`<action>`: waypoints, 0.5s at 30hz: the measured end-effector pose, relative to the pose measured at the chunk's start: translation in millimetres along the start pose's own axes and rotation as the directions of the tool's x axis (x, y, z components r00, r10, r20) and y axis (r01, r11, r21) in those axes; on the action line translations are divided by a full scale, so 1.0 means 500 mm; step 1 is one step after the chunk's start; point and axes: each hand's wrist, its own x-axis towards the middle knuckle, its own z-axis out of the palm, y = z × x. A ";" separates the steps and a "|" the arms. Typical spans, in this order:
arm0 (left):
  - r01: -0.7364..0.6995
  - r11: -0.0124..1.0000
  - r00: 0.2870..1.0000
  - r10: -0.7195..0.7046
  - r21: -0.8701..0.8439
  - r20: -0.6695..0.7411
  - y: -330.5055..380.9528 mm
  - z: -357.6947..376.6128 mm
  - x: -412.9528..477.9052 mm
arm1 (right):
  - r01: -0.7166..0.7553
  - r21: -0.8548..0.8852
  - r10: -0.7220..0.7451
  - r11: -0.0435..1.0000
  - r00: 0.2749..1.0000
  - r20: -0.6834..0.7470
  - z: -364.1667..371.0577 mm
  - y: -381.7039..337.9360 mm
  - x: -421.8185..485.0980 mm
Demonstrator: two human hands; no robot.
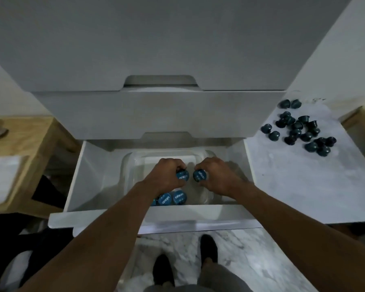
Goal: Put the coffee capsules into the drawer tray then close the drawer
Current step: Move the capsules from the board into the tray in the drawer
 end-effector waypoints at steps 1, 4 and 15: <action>-0.011 1.000 1.000 0.011 0.010 0.014 -0.004 0.002 0.002 | -0.006 -0.021 0.006 1.000 1.000 -0.004 0.002 -0.004 0.000; -0.031 0.999 0.998 0.030 0.023 0.046 -0.014 0.009 0.007 | -0.047 -0.063 0.045 0.997 0.999 -0.030 0.002 -0.006 -0.002; -0.003 0.999 0.995 -0.002 0.045 0.102 -0.014 0.036 0.034 | -0.075 -0.076 0.081 0.994 0.993 0.082 0.007 0.010 0.012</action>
